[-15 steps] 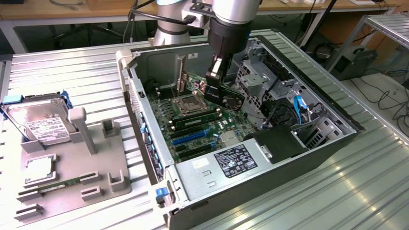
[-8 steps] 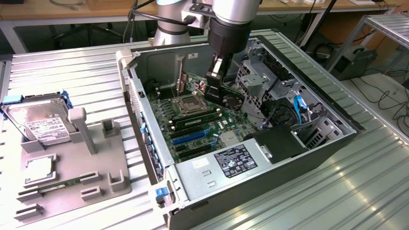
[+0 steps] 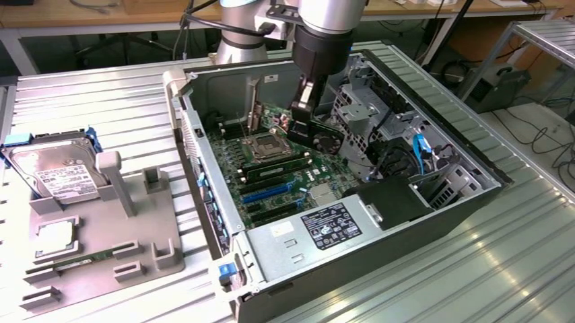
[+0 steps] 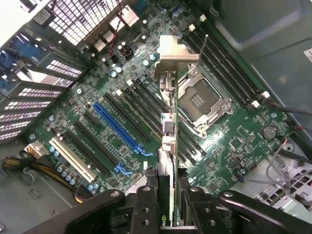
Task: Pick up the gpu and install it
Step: 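Insert the gpu into the slot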
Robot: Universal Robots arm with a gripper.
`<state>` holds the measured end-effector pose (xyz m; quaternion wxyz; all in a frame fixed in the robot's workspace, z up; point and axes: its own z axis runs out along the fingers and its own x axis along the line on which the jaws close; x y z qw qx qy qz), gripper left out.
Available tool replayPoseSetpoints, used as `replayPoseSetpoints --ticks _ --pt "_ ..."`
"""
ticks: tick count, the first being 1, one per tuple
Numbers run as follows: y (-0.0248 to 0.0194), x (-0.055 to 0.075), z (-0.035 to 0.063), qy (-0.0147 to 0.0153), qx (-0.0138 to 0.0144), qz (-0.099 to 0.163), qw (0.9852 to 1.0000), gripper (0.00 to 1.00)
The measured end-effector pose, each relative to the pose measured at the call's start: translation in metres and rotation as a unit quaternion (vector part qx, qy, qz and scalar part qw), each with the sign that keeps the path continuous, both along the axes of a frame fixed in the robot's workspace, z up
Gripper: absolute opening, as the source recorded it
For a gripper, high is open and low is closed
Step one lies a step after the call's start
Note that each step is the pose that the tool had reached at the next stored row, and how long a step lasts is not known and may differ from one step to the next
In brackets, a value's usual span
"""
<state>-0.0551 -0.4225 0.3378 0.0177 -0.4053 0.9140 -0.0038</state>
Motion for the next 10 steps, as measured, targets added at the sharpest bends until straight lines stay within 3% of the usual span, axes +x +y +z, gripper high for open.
replayPoseSetpoints --ticks 10 --pt "0.0 0.0 0.0 0.0 0.0 0.026 0.9997 0.26"
